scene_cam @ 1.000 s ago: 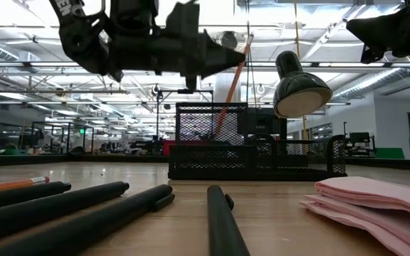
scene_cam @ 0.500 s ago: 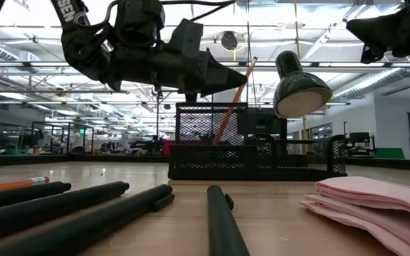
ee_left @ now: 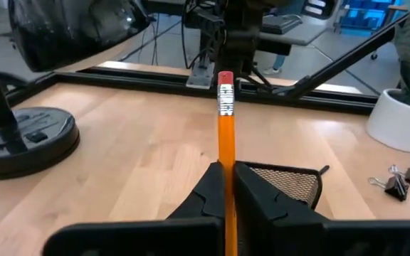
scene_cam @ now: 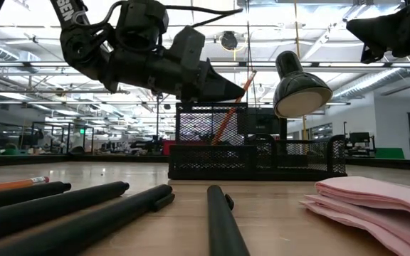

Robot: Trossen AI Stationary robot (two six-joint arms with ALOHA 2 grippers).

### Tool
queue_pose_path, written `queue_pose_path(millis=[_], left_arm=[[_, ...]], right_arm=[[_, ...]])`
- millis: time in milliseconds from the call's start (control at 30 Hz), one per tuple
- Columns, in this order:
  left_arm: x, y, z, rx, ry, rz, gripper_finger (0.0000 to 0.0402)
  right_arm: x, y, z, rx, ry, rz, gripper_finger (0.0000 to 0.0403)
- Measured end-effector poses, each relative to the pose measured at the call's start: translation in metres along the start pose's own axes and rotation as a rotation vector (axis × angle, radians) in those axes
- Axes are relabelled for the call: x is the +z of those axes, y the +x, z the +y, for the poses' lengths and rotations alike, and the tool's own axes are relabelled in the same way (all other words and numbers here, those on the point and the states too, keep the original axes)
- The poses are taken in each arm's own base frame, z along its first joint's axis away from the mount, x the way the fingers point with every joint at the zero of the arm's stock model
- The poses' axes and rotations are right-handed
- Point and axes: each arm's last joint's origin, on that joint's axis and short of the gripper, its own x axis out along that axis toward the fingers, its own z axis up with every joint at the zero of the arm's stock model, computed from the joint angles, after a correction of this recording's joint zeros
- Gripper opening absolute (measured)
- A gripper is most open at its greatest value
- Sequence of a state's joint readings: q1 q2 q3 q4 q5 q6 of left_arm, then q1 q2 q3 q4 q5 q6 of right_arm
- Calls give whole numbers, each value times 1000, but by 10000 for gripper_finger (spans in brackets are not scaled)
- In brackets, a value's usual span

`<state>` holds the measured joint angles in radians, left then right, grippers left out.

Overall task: Pick and place office supplies into organizer
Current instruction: Put the orange pencil into the black desk organizer

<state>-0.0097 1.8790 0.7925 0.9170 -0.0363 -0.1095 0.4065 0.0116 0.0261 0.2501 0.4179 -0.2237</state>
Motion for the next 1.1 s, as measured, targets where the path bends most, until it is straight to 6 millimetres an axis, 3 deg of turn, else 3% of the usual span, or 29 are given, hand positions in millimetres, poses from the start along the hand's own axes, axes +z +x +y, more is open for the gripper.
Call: queue_pose_path(millis=[433,600,800,900,1000,1100], left_arm=[[2,-1,-3,9,-54,-12,139],[32,-5,-17,107,-45,-12,147],[89,-26,-64,348,7,262,147],[111,-41,-95,446,-76,378,147],[123,-55,-121,500,-285,431,147],[118,-68,-142,551,-406,482,147]], right_arm=[[0,0,0,0,2,0,0],[0,0,0,1,13,2,0],[-2,0,0,4,27,20,0],[-2,0,1,5,19,22,0],[-3,0,1,7,14,29,0],[-4,0,1,8,11,35,0]])
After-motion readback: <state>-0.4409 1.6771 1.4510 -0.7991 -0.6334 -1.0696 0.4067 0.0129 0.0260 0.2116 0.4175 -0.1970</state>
